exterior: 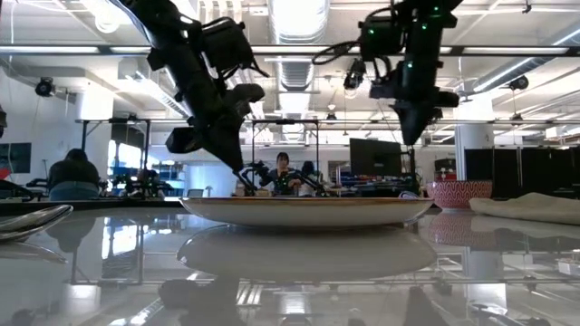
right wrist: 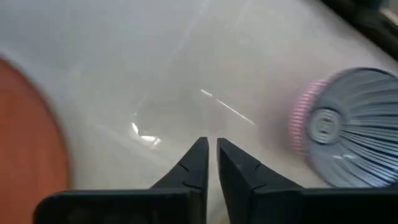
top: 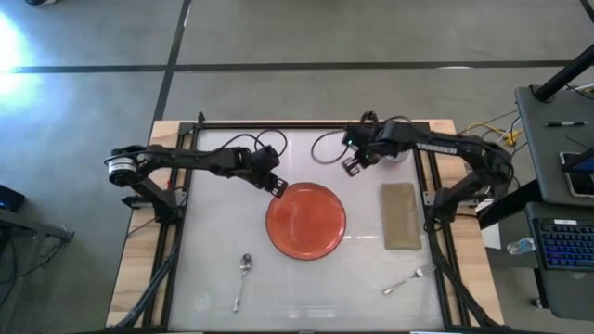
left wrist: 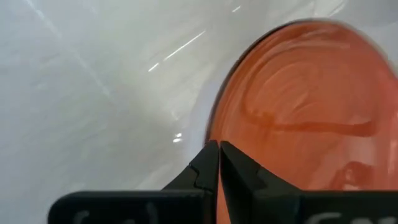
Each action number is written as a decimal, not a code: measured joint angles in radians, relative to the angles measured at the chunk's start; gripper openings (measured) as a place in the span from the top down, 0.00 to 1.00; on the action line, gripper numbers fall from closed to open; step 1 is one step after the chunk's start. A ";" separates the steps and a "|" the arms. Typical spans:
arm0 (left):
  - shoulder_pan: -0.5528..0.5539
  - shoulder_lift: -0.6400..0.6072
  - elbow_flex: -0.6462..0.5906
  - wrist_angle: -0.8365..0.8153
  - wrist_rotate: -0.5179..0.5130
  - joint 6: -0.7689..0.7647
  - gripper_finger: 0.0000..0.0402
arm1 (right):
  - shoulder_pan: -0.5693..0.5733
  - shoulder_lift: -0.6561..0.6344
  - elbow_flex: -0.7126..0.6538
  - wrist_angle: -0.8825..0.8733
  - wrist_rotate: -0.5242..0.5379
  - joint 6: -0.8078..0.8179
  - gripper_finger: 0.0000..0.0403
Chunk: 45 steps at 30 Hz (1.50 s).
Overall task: Set table place
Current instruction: Put the blue bowl on the orange plate
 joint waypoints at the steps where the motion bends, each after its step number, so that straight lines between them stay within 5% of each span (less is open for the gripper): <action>1: 0.001 -0.003 0.001 -0.001 0.002 0.000 1.00 | -0.023 -0.006 -0.005 -0.001 -0.001 -0.003 0.89; 14: 0.008 -0.018 0.003 0.020 0.009 0.000 0.93 | -0.337 0.081 -0.037 -0.056 -0.018 -0.112 0.71; 45: 0.049 -0.016 -0.010 0.021 0.012 0.002 0.93 | -0.322 0.153 -0.104 0.098 -0.060 -0.143 0.69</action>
